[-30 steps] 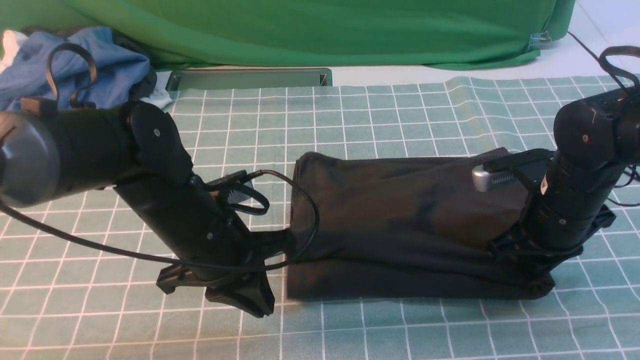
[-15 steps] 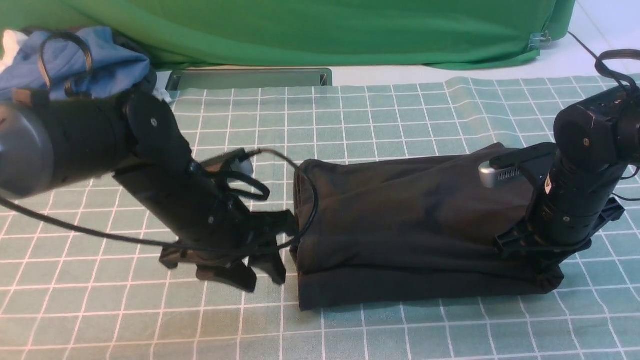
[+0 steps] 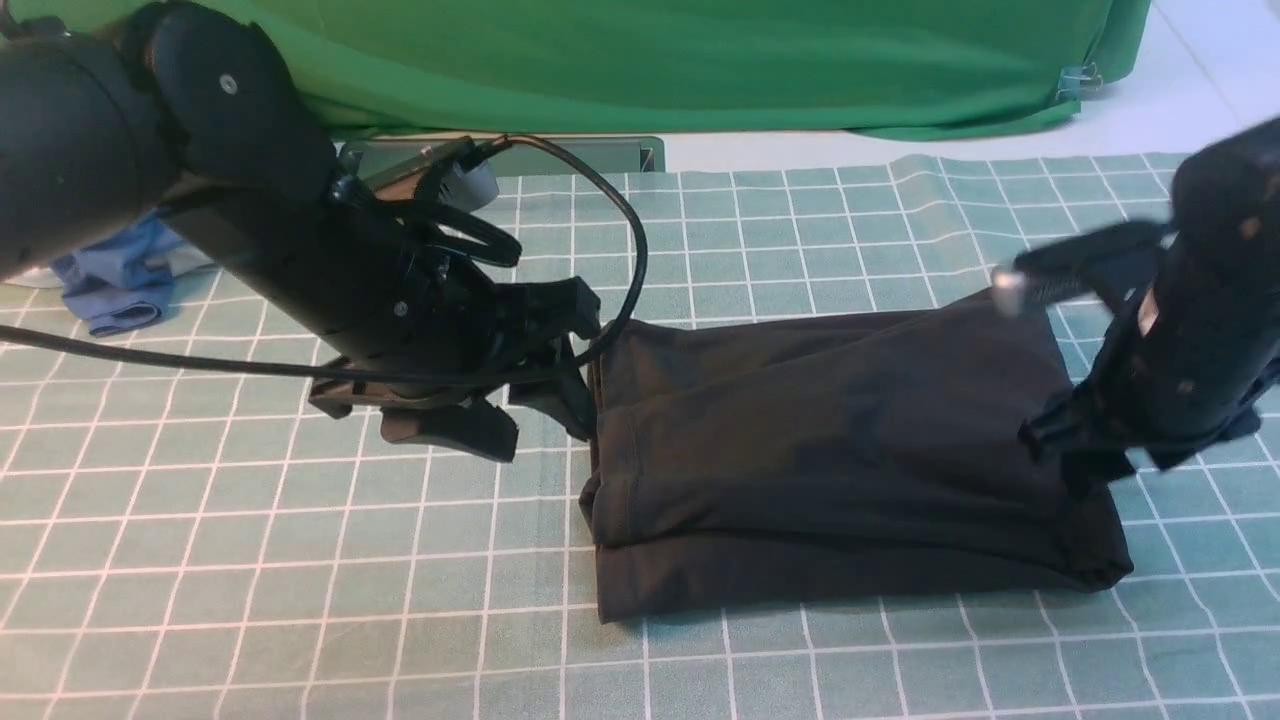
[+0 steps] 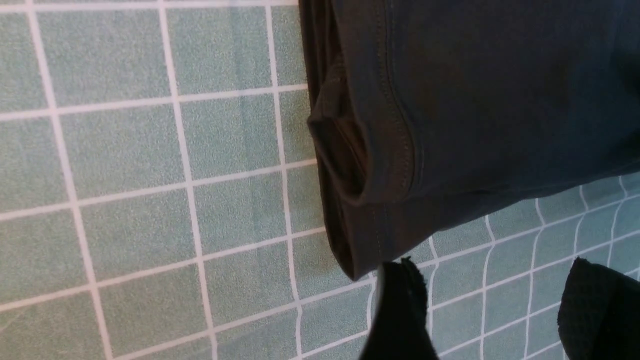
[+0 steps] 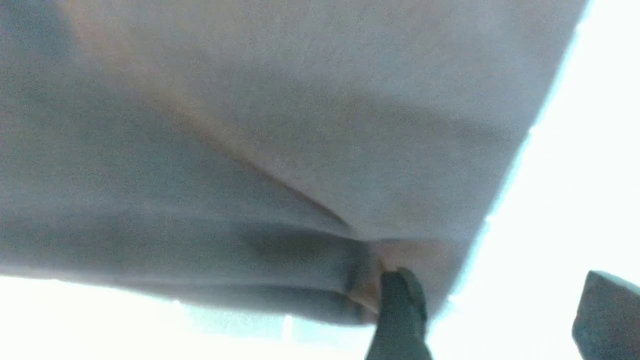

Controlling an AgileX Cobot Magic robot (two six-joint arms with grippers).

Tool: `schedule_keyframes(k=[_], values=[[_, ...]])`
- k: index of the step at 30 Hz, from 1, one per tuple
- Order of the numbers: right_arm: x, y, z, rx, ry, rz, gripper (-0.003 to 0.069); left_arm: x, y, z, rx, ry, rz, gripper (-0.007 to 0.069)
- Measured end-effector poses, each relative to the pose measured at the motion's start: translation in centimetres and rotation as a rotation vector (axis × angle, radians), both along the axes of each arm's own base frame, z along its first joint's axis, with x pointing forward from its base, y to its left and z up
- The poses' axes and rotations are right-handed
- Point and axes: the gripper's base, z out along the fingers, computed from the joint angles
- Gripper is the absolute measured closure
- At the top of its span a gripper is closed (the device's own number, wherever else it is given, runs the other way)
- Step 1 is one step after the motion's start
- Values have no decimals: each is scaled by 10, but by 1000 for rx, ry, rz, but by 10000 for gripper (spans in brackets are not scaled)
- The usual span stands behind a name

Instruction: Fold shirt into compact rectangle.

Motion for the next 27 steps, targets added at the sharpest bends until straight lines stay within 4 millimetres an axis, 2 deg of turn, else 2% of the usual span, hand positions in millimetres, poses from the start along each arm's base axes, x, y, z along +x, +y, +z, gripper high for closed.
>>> schedule_keyframes(k=[3,6,7,10,11,14,15,17,21,23,24,26,27], values=[[-12,-4,33,-1,-45,24,280,0,0,0,6,-2,-2,224],[-34,-11,64,2,-92,40,428,0,1,0,12,-5,-4,229],[-45,-14,77,8,-121,42,510,0,1,0,12,-5,-4,239],[-72,-23,109,34,-224,40,611,0,1,-1,15,-5,-5,291],[-79,-25,115,41,-251,39,620,0,1,-1,17,-6,-7,319],[-119,-36,150,82,-410,36,631,0,2,-1,25,-9,-9,419],[-121,-37,152,85,-421,36,631,0,2,-1,24,-10,-9,433],[-152,-46,169,120,-552,38,631,1,2,-1,24,-11,-10,511],[-201,-59,174,169,-742,50,631,1,2,-1,28,-15,-11,597],[-212,-63,172,181,-795,56,631,1,2,-1,28,-16,-10,606],[-234,-68,166,207,-902,66,631,2,2,-1,30,-28,-7,609],[-242,-70,159,220,-957,74,631,3,2,0,28,-41,-2,609],[-255,-73,152,239,-1037,83,631,6,2,0,22,-65,9,609]])
